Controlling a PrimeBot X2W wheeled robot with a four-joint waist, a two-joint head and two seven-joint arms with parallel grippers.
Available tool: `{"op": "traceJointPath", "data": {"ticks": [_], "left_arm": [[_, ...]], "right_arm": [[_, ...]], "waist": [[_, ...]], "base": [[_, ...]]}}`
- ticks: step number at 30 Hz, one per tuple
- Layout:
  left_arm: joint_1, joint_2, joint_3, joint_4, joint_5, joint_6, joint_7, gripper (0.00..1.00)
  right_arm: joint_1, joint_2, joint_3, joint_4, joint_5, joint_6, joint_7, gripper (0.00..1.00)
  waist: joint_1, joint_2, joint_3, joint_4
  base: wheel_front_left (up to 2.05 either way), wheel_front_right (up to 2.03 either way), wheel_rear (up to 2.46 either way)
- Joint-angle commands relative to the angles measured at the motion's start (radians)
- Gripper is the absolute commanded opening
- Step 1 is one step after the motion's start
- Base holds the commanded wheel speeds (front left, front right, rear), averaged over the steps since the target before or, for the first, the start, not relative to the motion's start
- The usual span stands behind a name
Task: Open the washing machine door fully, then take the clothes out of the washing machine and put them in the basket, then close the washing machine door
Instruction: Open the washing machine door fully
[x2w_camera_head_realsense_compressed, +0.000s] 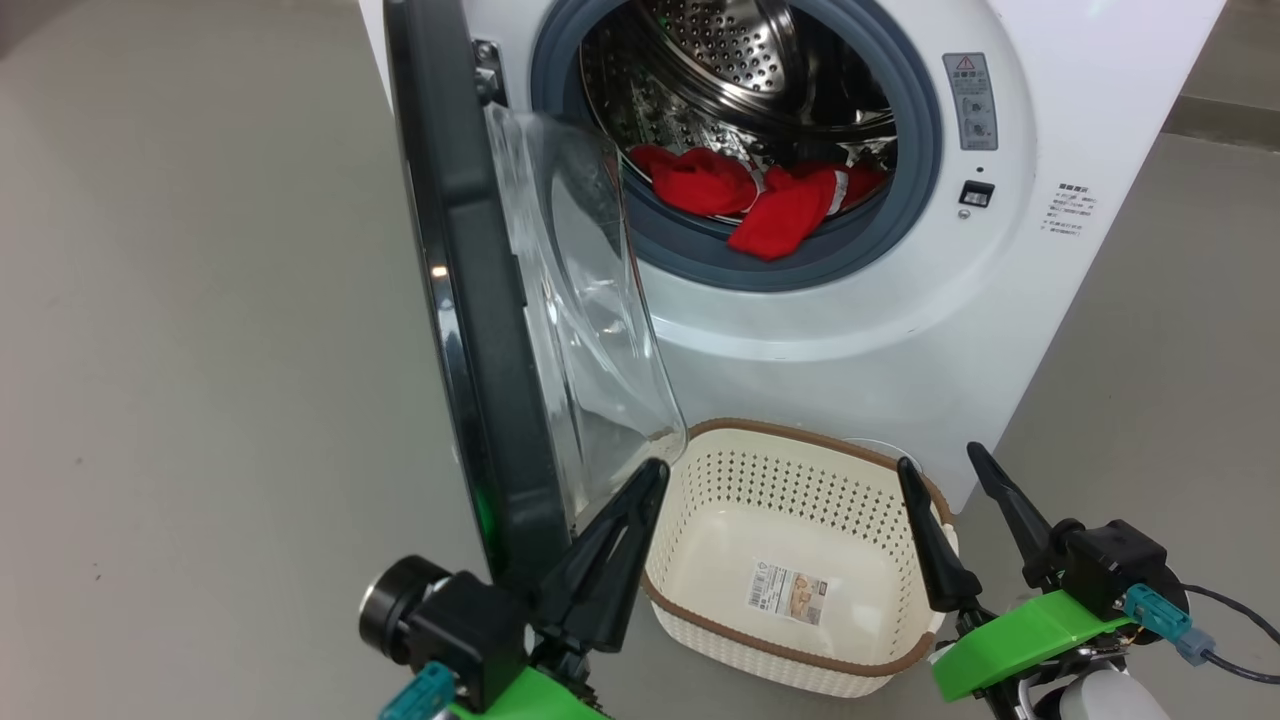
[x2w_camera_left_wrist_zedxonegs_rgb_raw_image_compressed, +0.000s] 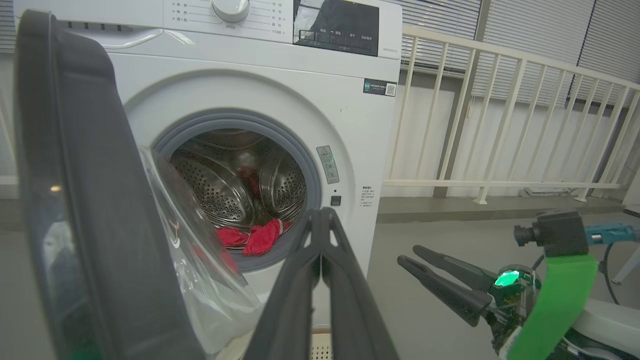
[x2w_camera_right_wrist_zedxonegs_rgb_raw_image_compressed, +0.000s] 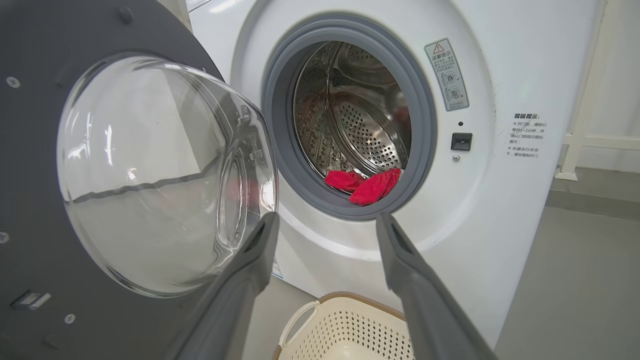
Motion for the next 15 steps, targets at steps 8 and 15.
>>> {"op": "traceJointPath", "data": {"ticks": [8, 15], "left_arm": [[-0.032, 0.000, 0.048, 0.106, -0.025, 0.054, 0.033, 0.00], [-0.039, 0.008, 0.072, 0.162, -0.022, 0.087, 0.034, 0.00]], "right_arm": [[-0.024, 0.000, 0.028, -0.018, -0.003, 0.006, -0.006, 1.00], [-0.020, 0.000, 0.032, -0.016, -0.003, 0.006, -0.006, 1.00]], "waist": [[0.0000, -0.0001, -0.005, -0.010], [0.0000, -0.0001, -0.002, -0.006]], "base": [[0.00, 0.00, 0.00], [0.00, 0.00, 0.00]]}}
